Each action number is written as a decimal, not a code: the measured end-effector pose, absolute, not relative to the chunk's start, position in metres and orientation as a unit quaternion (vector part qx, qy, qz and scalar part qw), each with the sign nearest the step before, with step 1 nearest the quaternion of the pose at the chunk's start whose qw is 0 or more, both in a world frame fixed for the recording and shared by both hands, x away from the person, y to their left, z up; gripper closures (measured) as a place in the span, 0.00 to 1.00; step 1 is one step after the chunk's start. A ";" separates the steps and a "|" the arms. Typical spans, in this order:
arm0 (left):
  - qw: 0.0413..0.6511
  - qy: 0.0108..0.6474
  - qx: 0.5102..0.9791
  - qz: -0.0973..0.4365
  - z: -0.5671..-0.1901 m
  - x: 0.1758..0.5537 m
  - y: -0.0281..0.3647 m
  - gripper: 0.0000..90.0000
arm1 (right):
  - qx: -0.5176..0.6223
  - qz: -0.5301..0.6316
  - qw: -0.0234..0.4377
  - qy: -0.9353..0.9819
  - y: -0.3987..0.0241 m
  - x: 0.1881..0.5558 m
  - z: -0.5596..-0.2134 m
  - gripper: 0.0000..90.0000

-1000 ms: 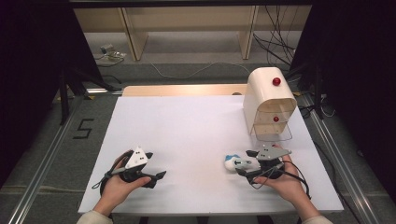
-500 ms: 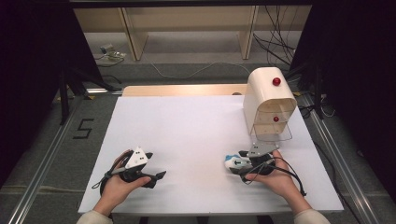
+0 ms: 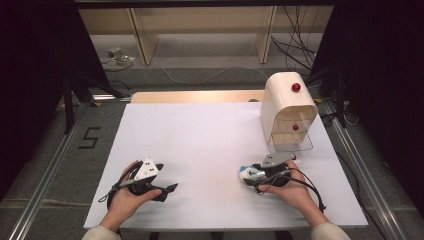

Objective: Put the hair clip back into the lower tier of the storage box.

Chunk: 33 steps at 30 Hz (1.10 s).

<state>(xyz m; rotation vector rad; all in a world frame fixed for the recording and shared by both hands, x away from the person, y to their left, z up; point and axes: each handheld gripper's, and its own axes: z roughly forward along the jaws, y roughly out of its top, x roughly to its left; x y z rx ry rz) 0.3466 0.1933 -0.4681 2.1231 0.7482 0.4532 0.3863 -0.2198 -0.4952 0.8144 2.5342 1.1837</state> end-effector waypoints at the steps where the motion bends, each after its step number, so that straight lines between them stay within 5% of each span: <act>1: 0.410 0.296 0.843 0.180 -0.468 0.347 0.193 0.18 | 0.277 0.402 0.115 0.865 -0.220 0.386 -0.495 0.39; 33: 0.410 0.298 0.843 0.180 -0.469 0.347 0.194 0.18 | 0.280 0.424 0.121 0.853 -0.225 0.385 -0.479 0.45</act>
